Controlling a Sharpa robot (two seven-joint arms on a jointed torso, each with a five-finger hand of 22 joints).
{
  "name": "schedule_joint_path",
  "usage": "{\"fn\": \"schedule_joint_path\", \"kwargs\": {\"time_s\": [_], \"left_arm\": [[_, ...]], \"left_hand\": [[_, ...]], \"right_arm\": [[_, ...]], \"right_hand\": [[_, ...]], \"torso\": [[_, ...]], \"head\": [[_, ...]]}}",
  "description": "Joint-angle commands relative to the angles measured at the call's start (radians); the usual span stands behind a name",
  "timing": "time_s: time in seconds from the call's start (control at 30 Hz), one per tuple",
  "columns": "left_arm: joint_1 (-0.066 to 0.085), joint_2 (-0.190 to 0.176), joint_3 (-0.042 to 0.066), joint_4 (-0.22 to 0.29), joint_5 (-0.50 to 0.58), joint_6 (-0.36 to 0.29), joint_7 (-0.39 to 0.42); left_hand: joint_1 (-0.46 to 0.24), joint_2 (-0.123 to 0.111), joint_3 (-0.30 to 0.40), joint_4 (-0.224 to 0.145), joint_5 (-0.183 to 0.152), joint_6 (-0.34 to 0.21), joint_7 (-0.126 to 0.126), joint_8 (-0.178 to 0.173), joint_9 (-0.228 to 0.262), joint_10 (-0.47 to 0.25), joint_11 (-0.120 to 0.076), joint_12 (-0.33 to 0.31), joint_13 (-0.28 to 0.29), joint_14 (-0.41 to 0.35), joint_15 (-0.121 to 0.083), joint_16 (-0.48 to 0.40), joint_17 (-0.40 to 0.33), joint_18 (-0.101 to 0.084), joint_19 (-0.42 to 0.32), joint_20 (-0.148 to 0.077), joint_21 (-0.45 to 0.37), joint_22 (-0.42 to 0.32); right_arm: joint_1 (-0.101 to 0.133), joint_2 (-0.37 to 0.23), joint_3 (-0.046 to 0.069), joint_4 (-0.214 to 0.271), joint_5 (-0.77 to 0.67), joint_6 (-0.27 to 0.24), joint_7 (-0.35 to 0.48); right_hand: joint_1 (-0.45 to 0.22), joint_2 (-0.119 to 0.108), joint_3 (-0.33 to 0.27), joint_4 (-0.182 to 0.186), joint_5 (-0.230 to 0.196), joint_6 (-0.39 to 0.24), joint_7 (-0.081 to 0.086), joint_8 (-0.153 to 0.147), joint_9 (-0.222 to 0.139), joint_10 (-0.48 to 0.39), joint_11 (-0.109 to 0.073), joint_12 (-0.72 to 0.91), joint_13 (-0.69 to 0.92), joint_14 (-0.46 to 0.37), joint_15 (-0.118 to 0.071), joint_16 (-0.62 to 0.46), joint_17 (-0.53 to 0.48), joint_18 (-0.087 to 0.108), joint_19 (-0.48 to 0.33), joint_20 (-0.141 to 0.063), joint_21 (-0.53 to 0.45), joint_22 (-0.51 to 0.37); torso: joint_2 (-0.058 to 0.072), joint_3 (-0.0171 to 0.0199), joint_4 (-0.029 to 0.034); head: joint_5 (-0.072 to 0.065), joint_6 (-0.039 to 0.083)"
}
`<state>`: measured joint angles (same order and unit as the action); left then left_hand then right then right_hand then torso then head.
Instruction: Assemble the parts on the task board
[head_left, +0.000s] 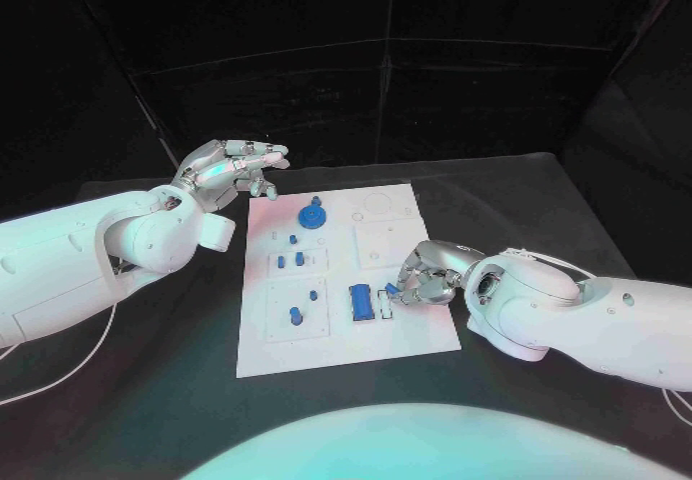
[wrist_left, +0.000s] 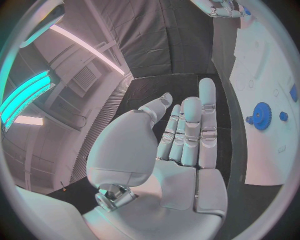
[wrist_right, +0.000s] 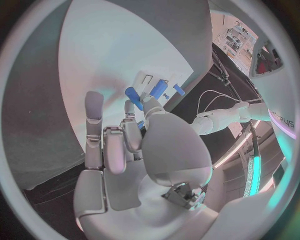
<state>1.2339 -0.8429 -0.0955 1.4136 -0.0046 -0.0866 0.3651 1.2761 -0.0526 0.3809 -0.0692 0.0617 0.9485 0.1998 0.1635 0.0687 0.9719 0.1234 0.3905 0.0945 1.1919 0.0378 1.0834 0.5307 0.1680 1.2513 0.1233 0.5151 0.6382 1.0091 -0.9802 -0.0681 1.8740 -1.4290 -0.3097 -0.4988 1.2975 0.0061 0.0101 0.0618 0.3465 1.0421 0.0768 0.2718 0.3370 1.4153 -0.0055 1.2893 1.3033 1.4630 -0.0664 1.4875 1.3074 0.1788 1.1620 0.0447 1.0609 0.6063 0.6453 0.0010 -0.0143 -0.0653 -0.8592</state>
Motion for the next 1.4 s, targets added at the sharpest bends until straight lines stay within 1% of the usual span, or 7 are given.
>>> {"fn": "schedule_joint_path", "kwargs": {"time_s": [0.03,0.2,0.5,0.63,1.07,1.23,1.4], "left_arm": [[0.001,0.0,0.0,0.002,-0.004,0.013,0.002],[0.002,0.001,0.0,0.002,-0.004,0.012,0.002],[0.002,0.001,0.0,0.003,-0.004,0.013,0.001],[0.002,0.001,0.0,0.003,-0.004,0.013,0.0],[0.002,0.001,0.0,0.004,-0.004,0.015,0.0],[0.002,0.001,0.0,0.003,-0.004,0.015,0.0],[0.002,0.001,0.0,0.003,-0.004,0.015,-0.001]], "left_hand": [[-0.009,0.001,-0.008,0.001,0.004,-0.004,-0.001,0.004,0.0,-0.009,0.001,0.003,-0.001,-0.007,-0.003,0.006,-0.001,0.013,-0.001,0.006,-0.003,-0.001],[-0.009,0.001,-0.008,0.001,0.004,-0.004,-0.001,0.004,0.0,-0.009,0.001,0.003,-0.001,-0.007,-0.003,0.006,-0.001,0.013,-0.001,0.006,-0.003,-0.001],[-0.009,0.002,-0.008,0.001,0.005,-0.005,-0.001,0.005,0.0,-0.01,0.001,0.004,-0.001,-0.007,-0.003,0.007,0.0,0.013,0.0,0.006,-0.004,-0.002],[-0.009,0.002,-0.008,0.001,0.005,-0.005,-0.001,0.005,0.0,-0.01,0.001,0.004,-0.001,-0.007,-0.003,0.007,0.0,0.013,0.0,0.006,-0.004,-0.002],[-0.009,0.002,-0.008,0.001,0.005,-0.005,-0.001,0.005,0.0,-0.01,0.001,0.004,-0.001,-0.007,-0.003,0.007,0.0,0.013,0.0,0.006,-0.004,-0.002],[-0.009,0.002,-0.008,0.001,0.005,-0.005,-0.001,0.005,0.0,-0.01,0.001,0.004,-0.001,-0.007,-0.003,0.007,0.0,0.013,0.0,0.006,-0.004,-0.002],[-0.009,0.002,-0.008,0.001,0.005,-0.005,-0.001,0.005,0.0,-0.01,0.001,0.004,-0.001,-0.007,-0.003,0.007,0.0,0.013,0.0,0.006,-0.004,-0.002]], "right_arm": [[0.001,0.009,0.0,-0.008,0.045,0.0,0.002],[0.001,0.029,0.0,-0.022,0.053,0.055,-0.019],[0.001,0.056,0.0,-0.038,0.055,0.094,-0.037],[0.001,0.06,0.0,-0.04,0.055,0.099,-0.04],[0.001,0.068,0.0,-0.045,0.056,0.094,-0.039],[0.001,0.07,0.0,-0.046,0.056,0.087,-0.036],[0.001,0.07,0.0,-0.047,0.056,0.083,-0.034]], "right_hand": [[-0.014,-0.006,-0.002,0.011,0.01,0.009,-0.001,-0.006,0.001,0.005,0.003,0.003,0.001,0.073,-0.001,0.004,0.073,-0.016,0.008,-0.001,0.006,0.0],[-0.036,-0.017,-0.011,0.03,0.032,0.017,-0.003,-0.007,0.003,0.01,0.002,0.008,0.005,0.074,-0.002,0.006,0.078,-0.017,0.01,-0.001,0.007,0.003],[-0.068,-0.015,-0.027,0.068,0.048,0.035,-0.009,-0.006,0.008,0.018,-0.003,0.014,0.011,0.075,-0.005,0.009,0.085,-0.017,0.013,-0.004,0.009,0.006],[-0.072,-0.016,-0.033,0.078,0.065,0.043,-0.012,-0.004,0.011,0.02,-0.006,0.016,0.013,0.075,-0.008,0.008,0.084,-0.017,0.013,-0.005,0.008,0.005],[-0.092,-0.02,-0.055,0.106,0.08,0.047,-0.013,-0.007,0.013,0.021,-0.007,0.014,0.012,0.074,-0.009,0.007,0.081,-0.017,0.013,-0.007,0.006,0.004],[-0.109,-0.021,-0.077,0.134,0.058,0.048,-0.012,-0.009,0.016,0.022,-0.006,0.013,0.012,0.073,-0.008,0.006,0.079,-0.017,0.013,-0.007,0.005,0.004],[-0.119,-0.024,-0.107,0.167,-0.006,0.05,-0.013,-0.01,0.021,0.021,-0.006,0.01,0.01,0.073,-0.008,0.004,0.077,-0.017,0.012,-0.007,0.003,0.002]], "torso": [[0.0,-0.0007,0.0008],[0.0,-0.0003,-0.0003],[0.0,-0.0001,-0.0001],[0.0,0.0003,-0.0002],[0.0,0.0006,-0.0003],[0.0,0.001,-0.0009],[0.0,0.0004,-0.0006]], "head": [[0.0,0.001],[0.001,-0.001],[0.003,-0.003],[0.004,-0.005],[0.005,-0.005],[0.005,-0.005],[0.004,-0.006]]}}
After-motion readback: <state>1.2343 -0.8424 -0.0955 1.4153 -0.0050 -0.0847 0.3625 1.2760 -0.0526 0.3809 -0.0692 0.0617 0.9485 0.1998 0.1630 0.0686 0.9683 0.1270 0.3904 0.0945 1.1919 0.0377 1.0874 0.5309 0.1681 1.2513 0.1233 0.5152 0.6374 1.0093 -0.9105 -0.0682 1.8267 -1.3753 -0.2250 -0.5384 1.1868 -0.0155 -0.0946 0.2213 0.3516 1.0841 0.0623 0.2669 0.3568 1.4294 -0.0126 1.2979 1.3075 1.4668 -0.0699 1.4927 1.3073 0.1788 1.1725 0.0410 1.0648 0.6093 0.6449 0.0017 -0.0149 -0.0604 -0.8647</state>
